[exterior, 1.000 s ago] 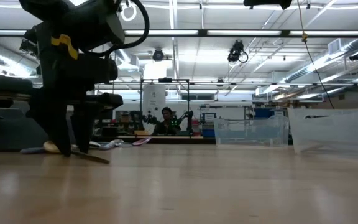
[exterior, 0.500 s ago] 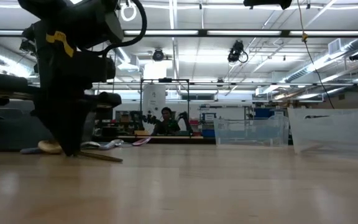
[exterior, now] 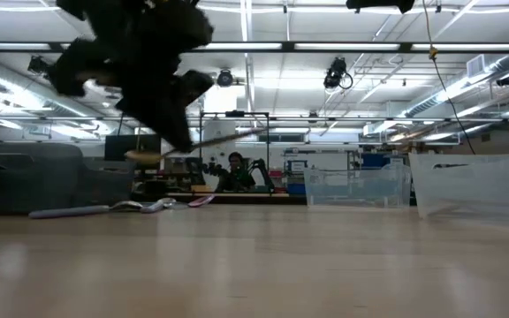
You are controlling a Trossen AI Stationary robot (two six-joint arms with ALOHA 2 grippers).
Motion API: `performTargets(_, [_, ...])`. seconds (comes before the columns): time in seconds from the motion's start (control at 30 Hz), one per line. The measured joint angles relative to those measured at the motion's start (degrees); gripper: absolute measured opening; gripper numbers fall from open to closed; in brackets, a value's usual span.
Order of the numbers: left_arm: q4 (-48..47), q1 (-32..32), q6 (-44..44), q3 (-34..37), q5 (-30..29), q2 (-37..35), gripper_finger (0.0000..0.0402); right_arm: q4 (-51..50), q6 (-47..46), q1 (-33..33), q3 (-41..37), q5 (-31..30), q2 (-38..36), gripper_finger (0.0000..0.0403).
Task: Sort silverware by color (type)
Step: Put the gold spoon into the bottom transparent bin
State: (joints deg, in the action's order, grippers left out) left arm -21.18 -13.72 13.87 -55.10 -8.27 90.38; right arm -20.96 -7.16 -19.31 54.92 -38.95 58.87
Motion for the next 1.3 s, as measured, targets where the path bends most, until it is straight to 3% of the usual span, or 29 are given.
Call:
performTargets(0.17, [5.5,0.0,-1.3,-2.3,-2.8,-0.1,0.0010,3.3,2.7,0.0,0.0,0.4,0.0,0.0137])
performTargets(0.47, [20.8,0.5,-1.3,-5.4,-8.1,-0.1,0.0012,10.3,7.6,-0.9,-0.1,6.7,0.1,0.0137])
performTargets(0.83, [35.5,1.8,-3.5,-5.6,-8.7,-0.1,0.0014,37.2,22.8,-4.0,-9.1,7.9,0.1,0.0137])
performTargets(0.97, [39.0,1.7,-4.3,-5.6,-9.2,-0.1,0.0014,40.8,24.3,-4.0,-10.4,12.1,0.1,0.0137])
performTargets(1.3, [41.3,1.8,-4.3,-5.6,-10.8,-0.1,0.0015,44.9,24.7,-4.0,-11.0,15.6,0.1,0.0137])
